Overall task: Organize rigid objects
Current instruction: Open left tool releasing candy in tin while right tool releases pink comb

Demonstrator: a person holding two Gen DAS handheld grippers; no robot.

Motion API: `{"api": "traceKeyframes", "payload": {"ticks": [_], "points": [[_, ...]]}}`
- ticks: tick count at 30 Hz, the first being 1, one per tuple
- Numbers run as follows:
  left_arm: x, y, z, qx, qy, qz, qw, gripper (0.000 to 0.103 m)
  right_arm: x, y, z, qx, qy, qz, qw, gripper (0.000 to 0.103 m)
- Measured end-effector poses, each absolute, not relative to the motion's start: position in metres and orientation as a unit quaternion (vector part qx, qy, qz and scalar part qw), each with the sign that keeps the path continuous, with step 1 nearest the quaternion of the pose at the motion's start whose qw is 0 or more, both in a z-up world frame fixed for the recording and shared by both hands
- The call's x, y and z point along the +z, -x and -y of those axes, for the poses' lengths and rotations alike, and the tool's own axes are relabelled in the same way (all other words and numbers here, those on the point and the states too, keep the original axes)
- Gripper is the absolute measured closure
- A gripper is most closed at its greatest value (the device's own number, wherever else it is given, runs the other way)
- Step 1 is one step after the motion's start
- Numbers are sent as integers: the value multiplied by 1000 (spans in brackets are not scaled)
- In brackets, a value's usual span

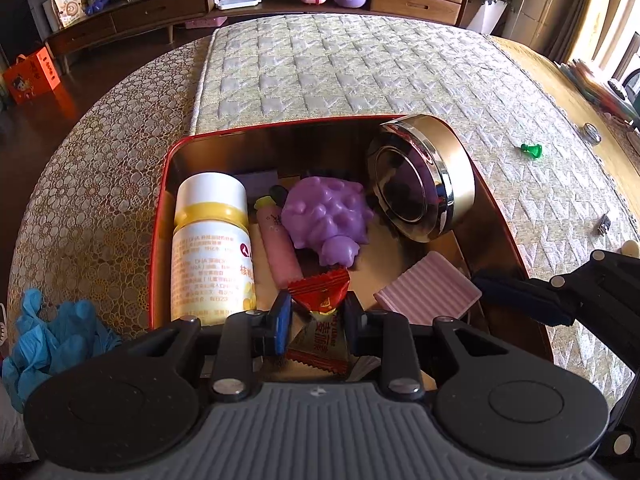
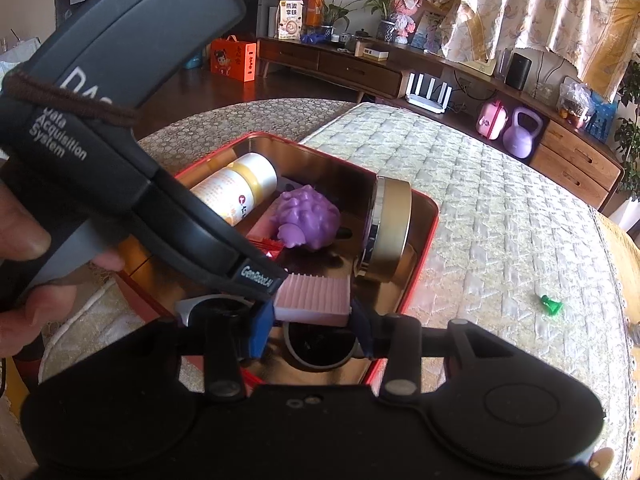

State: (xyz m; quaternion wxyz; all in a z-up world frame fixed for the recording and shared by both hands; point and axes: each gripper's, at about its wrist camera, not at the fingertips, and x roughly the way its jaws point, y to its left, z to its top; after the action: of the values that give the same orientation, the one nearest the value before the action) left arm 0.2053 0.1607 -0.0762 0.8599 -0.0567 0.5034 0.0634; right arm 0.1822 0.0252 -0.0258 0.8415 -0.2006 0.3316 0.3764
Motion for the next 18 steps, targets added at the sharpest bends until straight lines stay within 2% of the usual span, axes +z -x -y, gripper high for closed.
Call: {"api": "traceKeyframes", "payload": {"ticks": [7,10,15,16,18], "points": [[-68,-196,-159,71,54,-496,864,74,-21,-178,-19,375,195,-331,844,57],[-63,-192,-160,74,56,-490,867,74,-17,-175,-16,379,186,-326,846,49],[-54,-183,-161,78,57,-479,872,73,-9,-169,-13,381,181,-317,849,48],[-53,-182,-161,79,58,-477,873,72,-7,-168,-12,381,178,-316,850,48],[-48,-177,-161,72,67,-468,878,61,-4,-166,-9,382,174,-315,851,47]]}}
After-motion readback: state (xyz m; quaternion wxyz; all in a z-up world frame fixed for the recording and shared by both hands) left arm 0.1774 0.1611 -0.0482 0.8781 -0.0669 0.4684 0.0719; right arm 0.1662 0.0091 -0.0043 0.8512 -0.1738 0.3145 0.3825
